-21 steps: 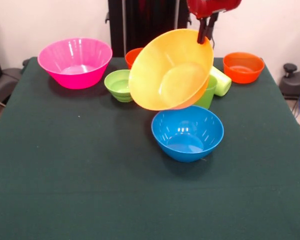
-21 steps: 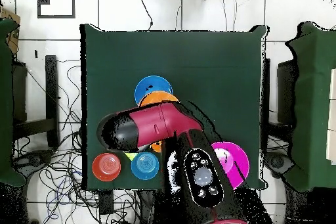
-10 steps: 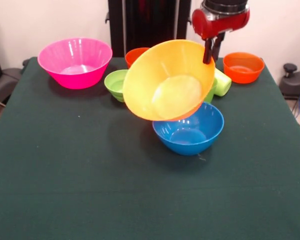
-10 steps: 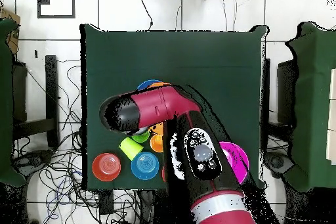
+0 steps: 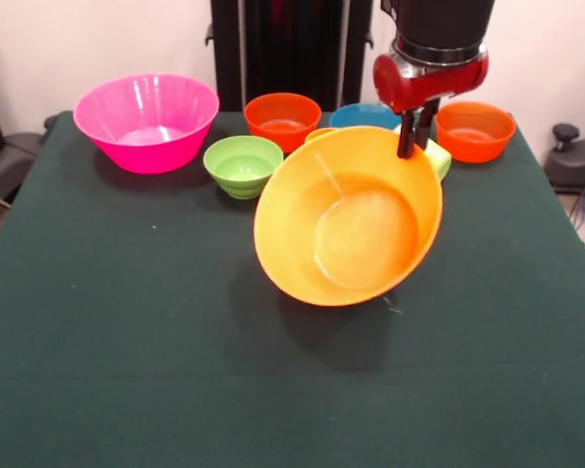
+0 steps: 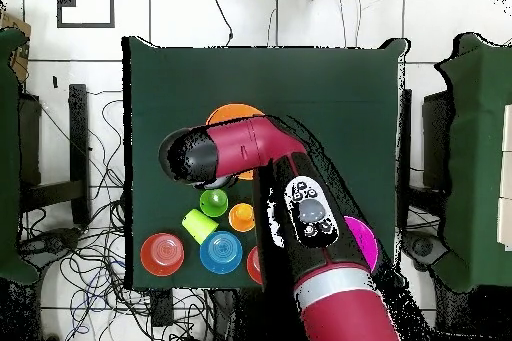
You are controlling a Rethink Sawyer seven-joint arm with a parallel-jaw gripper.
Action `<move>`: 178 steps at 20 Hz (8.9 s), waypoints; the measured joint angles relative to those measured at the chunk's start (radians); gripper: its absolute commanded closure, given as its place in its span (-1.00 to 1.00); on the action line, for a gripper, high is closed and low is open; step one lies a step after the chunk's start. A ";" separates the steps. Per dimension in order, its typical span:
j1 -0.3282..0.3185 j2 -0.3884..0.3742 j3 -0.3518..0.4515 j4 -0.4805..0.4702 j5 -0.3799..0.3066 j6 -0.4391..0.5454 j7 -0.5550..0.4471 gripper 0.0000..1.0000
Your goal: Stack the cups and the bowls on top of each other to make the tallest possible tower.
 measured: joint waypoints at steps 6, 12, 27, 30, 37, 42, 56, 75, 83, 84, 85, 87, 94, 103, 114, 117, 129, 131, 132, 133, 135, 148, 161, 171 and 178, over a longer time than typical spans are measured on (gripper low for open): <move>0.008 0.021 -0.012 -0.016 0.000 0.000 0.000 1.00; 0.049 0.036 -0.049 -0.010 -0.025 0.000 0.000 1.00; 0.179 0.024 -0.162 0.129 -0.053 -0.104 0.000 1.00; 0.206 0.023 -0.196 0.136 -0.052 -0.130 0.000 1.00; 0.268 0.022 -0.271 0.136 -0.052 -0.158 0.016 1.00; 0.285 0.007 -0.309 0.137 -0.052 -0.158 0.020 1.00; 0.285 -0.036 -0.381 0.155 -0.048 -0.158 0.021 -1.00; 0.238 -0.218 -0.339 0.320 0.158 -0.001 0.021 -1.00; 0.164 -0.280 -0.308 0.337 0.172 0.048 0.021 -1.00; 0.142 -0.270 -0.301 0.337 0.164 0.027 0.021 -1.00; 0.131 -0.264 -0.298 0.337 0.158 0.014 0.021 -1.00; 0.109 -0.246 -0.292 0.337 0.143 -0.021 0.021 -1.00; 0.063 -0.184 -0.271 0.337 0.063 -0.138 0.021 -1.00; -0.021 -0.185 -0.213 0.344 0.023 -0.140 0.021 -1.00; -0.224 -0.318 -0.056 0.419 0.030 -0.037 0.021 -1.00; -0.247 -0.323 -0.028 0.426 0.030 -0.031 0.021 -1.00; -0.255 -0.274 0.053 0.426 -0.078 -0.031 0.021 -1.00; -0.255 -0.253 0.063 0.426 -0.109 -0.031 0.021 -1.00; -0.256 -0.245 0.068 0.426 -0.119 -0.031 0.021 -1.00; -0.255 -0.236 0.073 0.425 -0.129 -0.031 0.021 -1.00; -0.255 -0.223 0.079 0.425 -0.142 -0.031 0.021 -1.00; -0.135 -0.138 0.078 0.425 -0.171 -0.079 0.021 -1.00; -0.040 -0.069 0.048 0.424 -0.171 -0.167 0.021 -1.00; -0.034 -0.031 -0.007 0.422 -0.171 -0.192 0.021 -1.00; -0.011 -0.012 -0.043 0.420 -0.171 -0.213 0.021 -1.00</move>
